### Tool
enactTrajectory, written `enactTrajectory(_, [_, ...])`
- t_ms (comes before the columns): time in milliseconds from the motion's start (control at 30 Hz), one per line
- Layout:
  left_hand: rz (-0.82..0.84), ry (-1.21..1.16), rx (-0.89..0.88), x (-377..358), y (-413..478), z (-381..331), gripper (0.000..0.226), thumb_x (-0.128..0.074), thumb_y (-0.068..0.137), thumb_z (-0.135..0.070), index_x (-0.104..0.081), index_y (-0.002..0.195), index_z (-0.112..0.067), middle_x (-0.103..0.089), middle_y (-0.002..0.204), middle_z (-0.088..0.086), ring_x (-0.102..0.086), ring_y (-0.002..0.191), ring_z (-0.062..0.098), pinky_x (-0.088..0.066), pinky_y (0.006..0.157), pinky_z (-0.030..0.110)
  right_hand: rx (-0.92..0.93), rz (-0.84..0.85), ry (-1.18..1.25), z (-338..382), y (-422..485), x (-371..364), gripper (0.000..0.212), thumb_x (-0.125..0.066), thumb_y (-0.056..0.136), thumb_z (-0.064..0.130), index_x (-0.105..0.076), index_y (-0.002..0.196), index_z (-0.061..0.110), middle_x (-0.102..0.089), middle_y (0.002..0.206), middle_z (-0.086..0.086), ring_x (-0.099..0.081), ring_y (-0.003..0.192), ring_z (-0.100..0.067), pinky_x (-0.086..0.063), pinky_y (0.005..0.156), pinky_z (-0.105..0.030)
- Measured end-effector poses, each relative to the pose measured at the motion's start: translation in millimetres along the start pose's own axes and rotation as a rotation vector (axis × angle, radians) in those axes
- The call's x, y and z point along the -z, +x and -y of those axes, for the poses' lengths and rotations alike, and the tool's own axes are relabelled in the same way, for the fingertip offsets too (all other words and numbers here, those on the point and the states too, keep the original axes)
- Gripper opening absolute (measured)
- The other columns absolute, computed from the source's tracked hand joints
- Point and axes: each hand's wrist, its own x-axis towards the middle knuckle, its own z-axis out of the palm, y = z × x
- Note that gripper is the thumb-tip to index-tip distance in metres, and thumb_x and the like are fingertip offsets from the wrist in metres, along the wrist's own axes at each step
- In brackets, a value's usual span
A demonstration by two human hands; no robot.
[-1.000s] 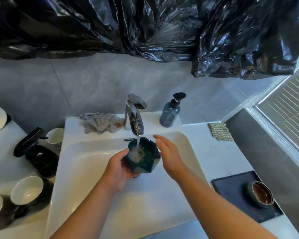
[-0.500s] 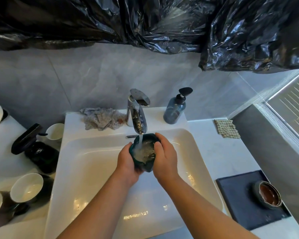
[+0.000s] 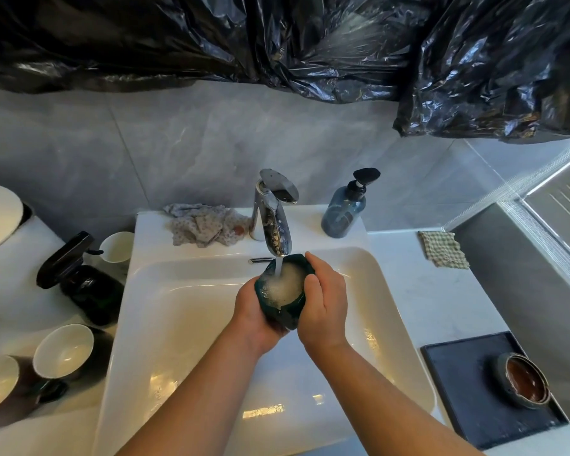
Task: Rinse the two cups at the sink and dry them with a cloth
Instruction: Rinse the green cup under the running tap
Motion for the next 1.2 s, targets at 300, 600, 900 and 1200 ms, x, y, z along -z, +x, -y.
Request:
enactTrajectory(300, [-0.288, 0.081, -0.347, -2, -14, -11, 0.033, -0.053, 0.089, -0.042, -0.073, 0.091, -0.016, -0.076, 0.092, 0.009, -0.071, 0.082, 0.028, -0.056, 0.069, 0.033, -0.635, 0.023, 0.634, 16, 10, -8, 0.029, -0.049, 0.097, 0.020, -0.077, 0.088, 0.017, -0.076, 0.082, 0.001, -0.068, 0.074, -0.010, -0.053, 0.071, -0.027])
enactTrajectory(600, [-0.339, 0.276, -0.584, 1, -17, -18, 0.026, -0.050, 0.097, -0.030, -0.063, 0.081, -0.015, -0.064, 0.080, 0.007, -0.055, 0.075, 0.021, -0.044, 0.068, 0.034, -0.937, 0.050, 0.820, 20, 14, -12, 0.035, -0.040, 0.104, 0.034, -0.068, 0.095, 0.014, -0.075, 0.076, -0.003, -0.068, 0.079, -0.019, -0.054, 0.073, -0.033])
enactTrajectory(900, [-0.198, 0.279, -0.264, 0, -9, -14, 0.027, -0.047, 0.098, -0.028, -0.069, 0.088, -0.015, -0.070, 0.075, 0.008, -0.064, 0.071, 0.026, -0.051, 0.062, 0.029, -1.081, 0.142, 0.686, 5, 29, 1, 0.033, -0.042, 0.097, 0.024, -0.069, 0.107, 0.007, -0.075, 0.095, -0.014, -0.068, 0.094, -0.033, -0.053, 0.092, -0.046])
enactTrajectory(1200, [-0.371, 0.383, -0.233, 18, 6, -4, 0.025, -0.043, 0.096, -0.027, -0.063, 0.086, -0.016, -0.064, 0.090, 0.013, -0.055, 0.084, 0.028, -0.041, 0.075, 0.038, -1.145, 0.130, 0.464, -6, 25, -13, 0.028, -0.040, 0.086, 0.009, -0.063, 0.100, 0.006, -0.069, 0.104, -0.017, -0.067, 0.101, -0.038, -0.050, 0.100, -0.058])
